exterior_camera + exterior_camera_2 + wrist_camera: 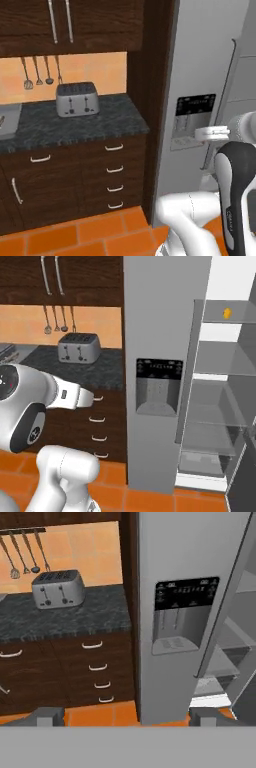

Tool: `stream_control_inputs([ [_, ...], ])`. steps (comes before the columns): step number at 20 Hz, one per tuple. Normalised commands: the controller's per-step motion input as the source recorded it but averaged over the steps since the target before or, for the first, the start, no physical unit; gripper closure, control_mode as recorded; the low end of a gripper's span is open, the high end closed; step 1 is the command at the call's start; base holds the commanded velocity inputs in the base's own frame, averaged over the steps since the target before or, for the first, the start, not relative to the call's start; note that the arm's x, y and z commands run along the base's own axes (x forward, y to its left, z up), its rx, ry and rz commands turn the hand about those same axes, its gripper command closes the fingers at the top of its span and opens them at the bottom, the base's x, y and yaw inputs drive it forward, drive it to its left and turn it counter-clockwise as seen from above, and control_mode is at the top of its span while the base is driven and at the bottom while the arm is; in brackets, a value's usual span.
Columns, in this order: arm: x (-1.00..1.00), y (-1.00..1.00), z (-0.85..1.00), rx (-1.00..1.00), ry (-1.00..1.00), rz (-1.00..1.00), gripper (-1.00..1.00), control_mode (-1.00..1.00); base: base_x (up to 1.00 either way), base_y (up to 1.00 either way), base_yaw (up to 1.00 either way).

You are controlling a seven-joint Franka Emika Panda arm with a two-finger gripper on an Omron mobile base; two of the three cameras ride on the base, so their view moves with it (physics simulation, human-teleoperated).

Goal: Place one corn and one fish in each tupperware on the nearby counter, to pack two identical lunches.

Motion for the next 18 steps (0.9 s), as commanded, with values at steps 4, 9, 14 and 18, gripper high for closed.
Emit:
stream_control_inputs([
  [4,0.00,0.00,0.00,0.00,0.00,0.00,-1.00,1.00,0.54,-1.00,-0.05],
  [9,0.00,0.00,0.00,0.00,0.00,0.00,-1.00,1.00,0.86,-0.72,0.00],
  [14,0.00,0.00,0.00,0.00,0.00,0.00,-1.00,1.00,0.51,-0.64,0.00],
  [18,0.00,0.00,0.00,0.00,0.00,0.00,-1.00,1.00,0.57,-0.34,0.00],
])
